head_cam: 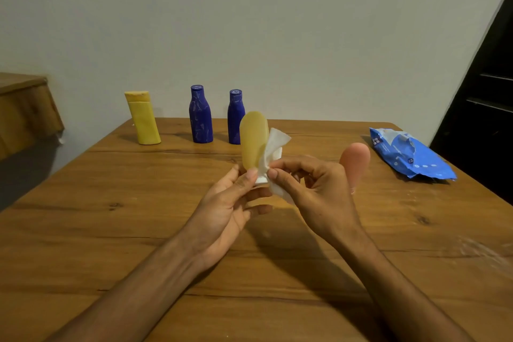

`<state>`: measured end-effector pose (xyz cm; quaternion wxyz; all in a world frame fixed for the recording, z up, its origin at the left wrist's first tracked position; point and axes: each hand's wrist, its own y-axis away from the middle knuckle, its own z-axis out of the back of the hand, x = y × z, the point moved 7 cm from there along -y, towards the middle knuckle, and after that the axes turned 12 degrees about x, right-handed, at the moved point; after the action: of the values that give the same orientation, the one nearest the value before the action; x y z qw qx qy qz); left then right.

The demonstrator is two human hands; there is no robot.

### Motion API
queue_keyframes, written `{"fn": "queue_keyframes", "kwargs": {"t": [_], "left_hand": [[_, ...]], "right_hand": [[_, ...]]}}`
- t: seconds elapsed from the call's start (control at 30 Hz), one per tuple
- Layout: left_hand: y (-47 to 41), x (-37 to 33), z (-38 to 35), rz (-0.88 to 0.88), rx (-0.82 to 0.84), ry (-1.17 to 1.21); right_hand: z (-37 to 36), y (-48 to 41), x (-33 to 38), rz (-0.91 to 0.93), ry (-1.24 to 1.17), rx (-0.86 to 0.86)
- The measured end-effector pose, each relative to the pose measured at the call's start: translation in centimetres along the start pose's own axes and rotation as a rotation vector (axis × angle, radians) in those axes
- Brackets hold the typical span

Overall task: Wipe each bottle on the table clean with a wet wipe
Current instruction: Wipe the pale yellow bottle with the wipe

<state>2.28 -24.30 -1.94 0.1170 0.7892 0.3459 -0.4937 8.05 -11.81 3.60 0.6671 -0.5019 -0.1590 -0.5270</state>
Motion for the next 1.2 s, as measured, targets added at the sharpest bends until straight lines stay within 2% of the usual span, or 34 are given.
{"fn": "queue_keyframes", "kwargs": {"t": [0.37,0.57,0.83,1.0,1.2], "left_hand": [[0.0,-0.4,0.5,-0.073,-0.034,0.045],[0.1,-0.3,0.0,-0.052,-0.022,0.085],[0.2,-0.3,-0.6,-0.030,0.006,0.113],[0.3,-0.2,-0.7,-0.023,-0.012,0.007],[0.3,0.0,-0.7,-0.016,-0.023,0.103]], "right_hand": [[-0.5,0.1,0.0,-0.007,0.030,0.040],[0.1,0.1,-0.2,-0.010,0.048,-0.010],[0.0,0.1,-0.6,-0.055,-0.078,0.017],[-0.6,0.1,0.0,-0.029,0.035,0.037],[-0.2,0.1,-0.1,-0.051,0.059,-0.022]]}}
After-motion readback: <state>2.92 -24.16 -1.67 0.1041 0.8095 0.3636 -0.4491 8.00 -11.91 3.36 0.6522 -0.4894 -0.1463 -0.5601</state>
